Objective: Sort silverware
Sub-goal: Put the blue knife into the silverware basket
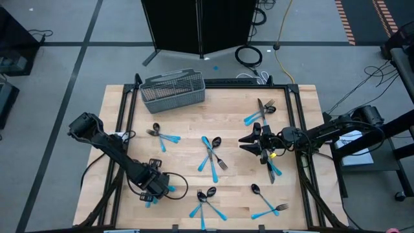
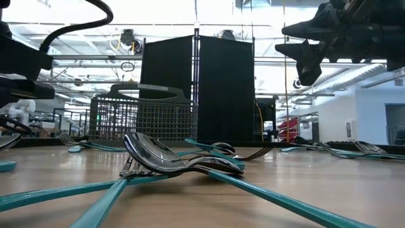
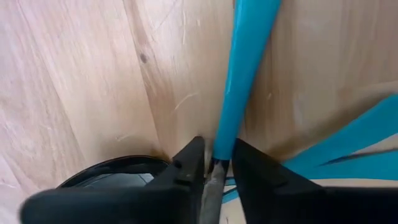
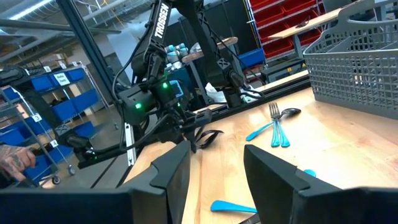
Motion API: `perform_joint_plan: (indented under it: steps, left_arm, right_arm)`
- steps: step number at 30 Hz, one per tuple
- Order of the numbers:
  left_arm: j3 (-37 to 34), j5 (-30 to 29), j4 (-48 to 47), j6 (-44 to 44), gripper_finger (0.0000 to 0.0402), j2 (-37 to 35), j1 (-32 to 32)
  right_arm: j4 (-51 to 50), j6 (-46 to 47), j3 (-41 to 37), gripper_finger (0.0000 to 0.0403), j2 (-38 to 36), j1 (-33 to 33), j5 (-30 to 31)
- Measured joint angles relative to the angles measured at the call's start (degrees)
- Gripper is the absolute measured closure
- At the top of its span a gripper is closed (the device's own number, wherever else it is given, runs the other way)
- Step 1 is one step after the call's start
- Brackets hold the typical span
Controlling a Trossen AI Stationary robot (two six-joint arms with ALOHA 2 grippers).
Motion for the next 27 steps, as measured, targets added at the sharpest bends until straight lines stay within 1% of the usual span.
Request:
perform_joint_plan:
  steps: [7, 13, 19, 23, 27]
  left_arm:
    - [0.0, 0.8, -0.1, 0.0, 0.0386, -0.1, 0.0]
    - [0.9, 2.2, -1.1, 0.1, 0.0392, 0.0, 0.0]
    - [5.7, 2.5, -5.9, 1.8, 0.0392, 0.0, 1.1]
    - [9.8, 0.3, -10.8, 5.0, 0.0392, 0.0, 1.8]
    - [14.9, -4.8, -18.5, 10.9, 0.0392, 0.0, 3.3]
  right_arm:
    - [0.0, 0.0, 0.0, 0.0259, 0.0, 0.0, 0.0]
    - [0.1, 0.0, 0.0, 0.0259, 0.0, 0.0, 0.0]
    - [0.1, 0.0, 0.0, 0.0259, 0.0, 0.0, 0.0]
    - [0.1, 0.0, 0.0, 0.0259, 0.0, 0.0, 0.0]
    - [0.1, 0.0, 0.0, 0.0259, 0.0, 0.0, 0.0]
